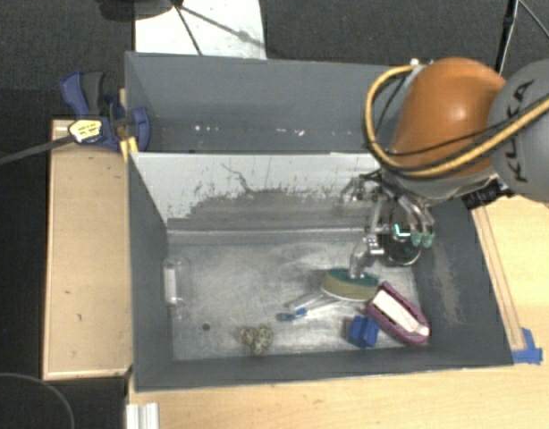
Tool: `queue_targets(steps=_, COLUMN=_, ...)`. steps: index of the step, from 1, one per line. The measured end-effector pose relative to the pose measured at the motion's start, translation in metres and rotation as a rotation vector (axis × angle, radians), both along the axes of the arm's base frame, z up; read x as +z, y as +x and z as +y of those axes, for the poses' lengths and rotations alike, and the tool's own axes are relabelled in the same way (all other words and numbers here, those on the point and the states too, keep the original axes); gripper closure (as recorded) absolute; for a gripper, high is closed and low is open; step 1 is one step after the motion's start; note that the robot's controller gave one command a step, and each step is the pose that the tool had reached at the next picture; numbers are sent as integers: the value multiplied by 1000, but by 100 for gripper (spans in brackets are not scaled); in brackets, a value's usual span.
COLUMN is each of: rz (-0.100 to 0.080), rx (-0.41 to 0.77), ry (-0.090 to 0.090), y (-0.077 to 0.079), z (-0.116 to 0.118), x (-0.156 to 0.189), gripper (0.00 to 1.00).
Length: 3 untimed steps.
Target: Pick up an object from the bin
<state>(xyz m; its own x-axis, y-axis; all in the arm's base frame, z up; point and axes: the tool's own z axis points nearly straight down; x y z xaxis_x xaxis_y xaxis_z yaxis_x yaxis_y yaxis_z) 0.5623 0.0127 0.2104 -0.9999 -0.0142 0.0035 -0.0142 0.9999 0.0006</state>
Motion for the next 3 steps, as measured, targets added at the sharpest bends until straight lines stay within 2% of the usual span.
queue_targets(steps=1, rz=-9, rx=15, ry=-1, y=-19, z=-25, x=-140, gripper=0)
queue_targets(steps=2, rz=-21, rx=15, ry=0, y=-16, z=-24, x=-135, gripper=100)
queue_targets(steps=3, rz=-15, rx=14, ry=-1, y=-10, z=-24, x=-1, gripper=100)
